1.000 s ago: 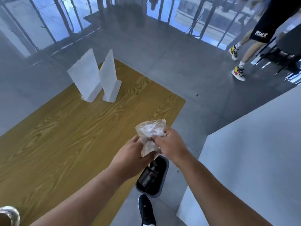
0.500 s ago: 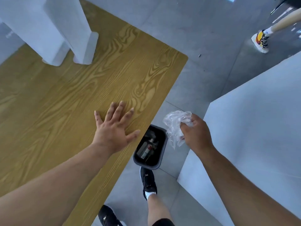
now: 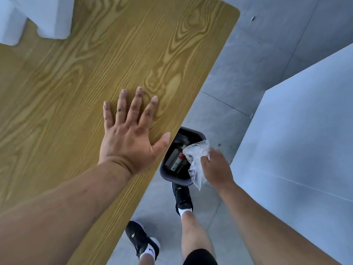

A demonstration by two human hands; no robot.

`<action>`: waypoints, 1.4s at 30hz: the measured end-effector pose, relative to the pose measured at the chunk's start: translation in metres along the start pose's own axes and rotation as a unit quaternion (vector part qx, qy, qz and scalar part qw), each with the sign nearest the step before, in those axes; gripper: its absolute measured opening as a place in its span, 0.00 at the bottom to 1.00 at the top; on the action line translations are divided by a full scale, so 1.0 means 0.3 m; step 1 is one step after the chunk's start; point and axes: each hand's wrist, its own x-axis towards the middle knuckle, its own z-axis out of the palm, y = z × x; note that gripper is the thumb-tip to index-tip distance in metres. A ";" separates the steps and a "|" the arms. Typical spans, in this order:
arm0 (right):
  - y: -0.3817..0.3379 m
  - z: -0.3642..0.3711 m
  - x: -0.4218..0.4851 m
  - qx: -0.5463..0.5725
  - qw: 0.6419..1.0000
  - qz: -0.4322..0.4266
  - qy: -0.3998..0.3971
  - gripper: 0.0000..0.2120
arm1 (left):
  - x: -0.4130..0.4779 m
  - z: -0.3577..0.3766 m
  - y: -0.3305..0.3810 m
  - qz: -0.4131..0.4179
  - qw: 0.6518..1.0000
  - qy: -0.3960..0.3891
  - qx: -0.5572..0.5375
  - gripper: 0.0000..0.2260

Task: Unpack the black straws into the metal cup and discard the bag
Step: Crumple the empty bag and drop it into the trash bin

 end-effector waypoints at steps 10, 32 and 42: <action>0.056 0.178 0.207 -0.082 0.996 0.026 -0.016 0.14 | -0.006 -0.017 0.009 -0.007 1.000 -0.012 -0.006 0.41; 0.062 0.430 0.377 -0.197 0.962 0.041 -0.182 0.30 | -0.005 -0.009 0.012 -0.005 1.000 0.003 -0.017 0.42; 0.037 0.392 0.385 -0.243 0.963 -0.004 -0.115 0.41 | -0.004 -0.018 0.015 -0.008 1.000 -0.004 -0.017 0.42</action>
